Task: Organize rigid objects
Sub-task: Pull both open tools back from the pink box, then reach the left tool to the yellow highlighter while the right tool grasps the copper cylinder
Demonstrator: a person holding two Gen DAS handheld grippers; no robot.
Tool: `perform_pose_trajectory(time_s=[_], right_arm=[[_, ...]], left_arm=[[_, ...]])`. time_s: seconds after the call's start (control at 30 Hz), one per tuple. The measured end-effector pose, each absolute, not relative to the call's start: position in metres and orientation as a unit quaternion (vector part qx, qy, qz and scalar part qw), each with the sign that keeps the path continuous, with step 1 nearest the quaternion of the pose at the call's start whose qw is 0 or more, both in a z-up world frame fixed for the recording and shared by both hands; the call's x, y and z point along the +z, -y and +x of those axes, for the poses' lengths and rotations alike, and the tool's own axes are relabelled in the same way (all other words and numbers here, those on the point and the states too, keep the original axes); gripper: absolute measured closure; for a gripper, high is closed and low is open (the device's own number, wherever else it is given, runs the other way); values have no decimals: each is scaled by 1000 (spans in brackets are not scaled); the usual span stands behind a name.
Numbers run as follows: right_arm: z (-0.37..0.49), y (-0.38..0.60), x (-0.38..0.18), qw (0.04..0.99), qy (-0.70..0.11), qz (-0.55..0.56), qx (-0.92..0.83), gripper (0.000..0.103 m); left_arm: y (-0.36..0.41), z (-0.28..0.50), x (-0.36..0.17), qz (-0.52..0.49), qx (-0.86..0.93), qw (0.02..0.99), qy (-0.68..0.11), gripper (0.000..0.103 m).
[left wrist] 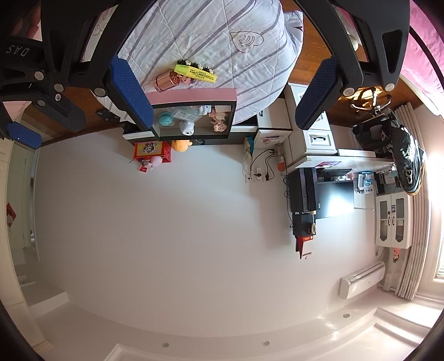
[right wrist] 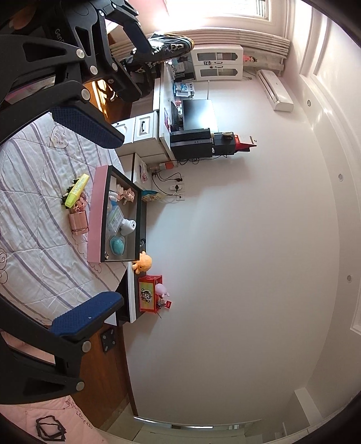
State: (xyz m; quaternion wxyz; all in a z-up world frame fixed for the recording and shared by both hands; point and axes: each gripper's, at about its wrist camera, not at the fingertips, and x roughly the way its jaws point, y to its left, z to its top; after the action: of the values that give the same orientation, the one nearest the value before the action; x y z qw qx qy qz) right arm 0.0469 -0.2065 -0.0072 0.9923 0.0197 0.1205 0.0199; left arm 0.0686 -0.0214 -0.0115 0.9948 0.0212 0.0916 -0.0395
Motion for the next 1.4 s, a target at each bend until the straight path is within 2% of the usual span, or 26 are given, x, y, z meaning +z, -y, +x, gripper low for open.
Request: perform_pose_trajectory(time_s=[0.4, 0.9, 1.4], right_arm=[[67, 211, -27, 988, -151, 24, 19, 0], [150, 238, -130, 955, -292, 38, 12, 0], [212, 281, -184, 932, -355, 74, -4, 0]], left_arm=[[29, 101, -35, 27, -45, 990, -128, 0], [56, 202, -150, 15, -86, 944, -319, 0], [96, 289, -208, 4, -87, 905, -417, 0]])
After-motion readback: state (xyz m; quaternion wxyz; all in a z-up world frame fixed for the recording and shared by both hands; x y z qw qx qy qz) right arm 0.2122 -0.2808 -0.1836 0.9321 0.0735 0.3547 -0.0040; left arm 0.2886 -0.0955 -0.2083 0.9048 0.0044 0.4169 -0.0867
